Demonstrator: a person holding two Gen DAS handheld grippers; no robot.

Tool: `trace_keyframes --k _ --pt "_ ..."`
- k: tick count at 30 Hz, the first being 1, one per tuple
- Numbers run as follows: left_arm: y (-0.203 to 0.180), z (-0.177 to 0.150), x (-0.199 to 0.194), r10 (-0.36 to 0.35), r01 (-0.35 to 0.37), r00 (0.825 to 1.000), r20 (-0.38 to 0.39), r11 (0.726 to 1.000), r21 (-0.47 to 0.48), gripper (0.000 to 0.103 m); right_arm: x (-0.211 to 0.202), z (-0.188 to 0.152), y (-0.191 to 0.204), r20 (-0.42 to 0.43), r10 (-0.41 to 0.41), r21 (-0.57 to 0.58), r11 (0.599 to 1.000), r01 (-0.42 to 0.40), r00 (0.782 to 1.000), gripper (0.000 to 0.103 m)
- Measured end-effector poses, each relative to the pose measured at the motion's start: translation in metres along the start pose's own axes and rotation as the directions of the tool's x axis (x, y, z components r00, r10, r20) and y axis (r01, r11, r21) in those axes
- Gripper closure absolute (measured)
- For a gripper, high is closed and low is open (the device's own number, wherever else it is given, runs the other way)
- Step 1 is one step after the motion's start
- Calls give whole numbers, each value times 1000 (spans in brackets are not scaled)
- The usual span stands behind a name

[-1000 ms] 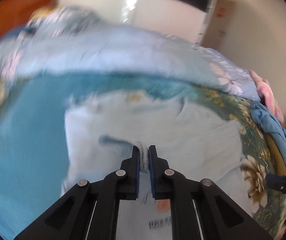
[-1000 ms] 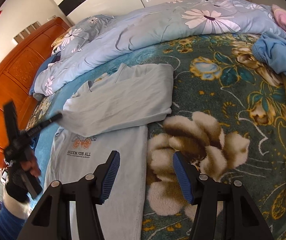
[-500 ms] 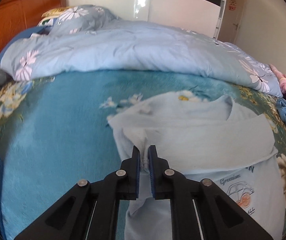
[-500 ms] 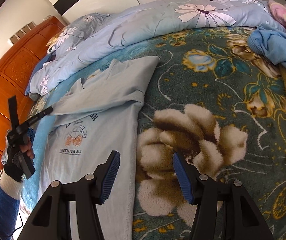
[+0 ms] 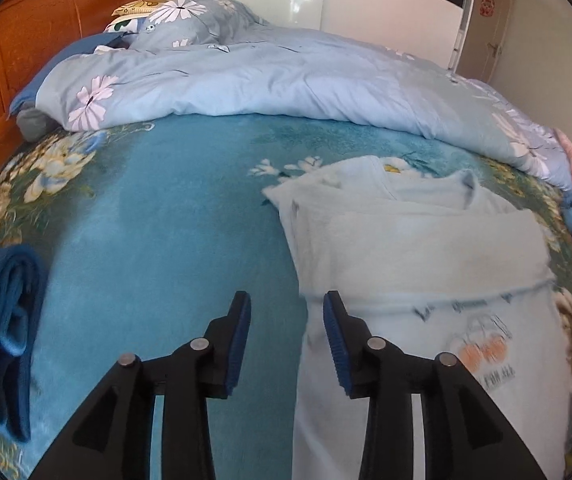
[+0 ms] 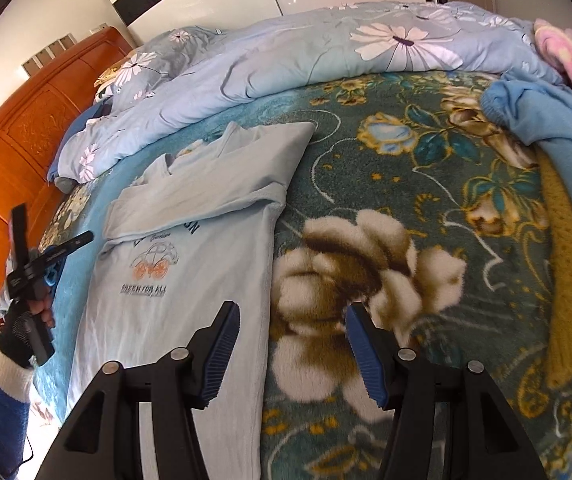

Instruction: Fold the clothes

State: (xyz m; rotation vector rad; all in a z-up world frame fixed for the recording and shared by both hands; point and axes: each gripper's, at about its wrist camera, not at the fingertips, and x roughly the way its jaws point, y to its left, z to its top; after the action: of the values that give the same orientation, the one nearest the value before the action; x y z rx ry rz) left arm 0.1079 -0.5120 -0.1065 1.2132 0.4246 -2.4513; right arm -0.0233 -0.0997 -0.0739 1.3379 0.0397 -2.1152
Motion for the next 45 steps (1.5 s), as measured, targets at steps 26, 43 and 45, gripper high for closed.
trace_keyframes --k 26,43,45 --pt "17 -204 -106 -260 248 950 -170 965 -90 61 -28 -164 27 -126 109 105 990 -96 986 63" --pt "14 -216 -111 -324 306 928 -183 944 -121 62 -22 -162 21 -132 79 119 991 -63 988 76" --pt "13 -217 -112 -322 305 930 -179 945 -116 62 -23 -164 21 -130 92 125 989 -75 987 77"
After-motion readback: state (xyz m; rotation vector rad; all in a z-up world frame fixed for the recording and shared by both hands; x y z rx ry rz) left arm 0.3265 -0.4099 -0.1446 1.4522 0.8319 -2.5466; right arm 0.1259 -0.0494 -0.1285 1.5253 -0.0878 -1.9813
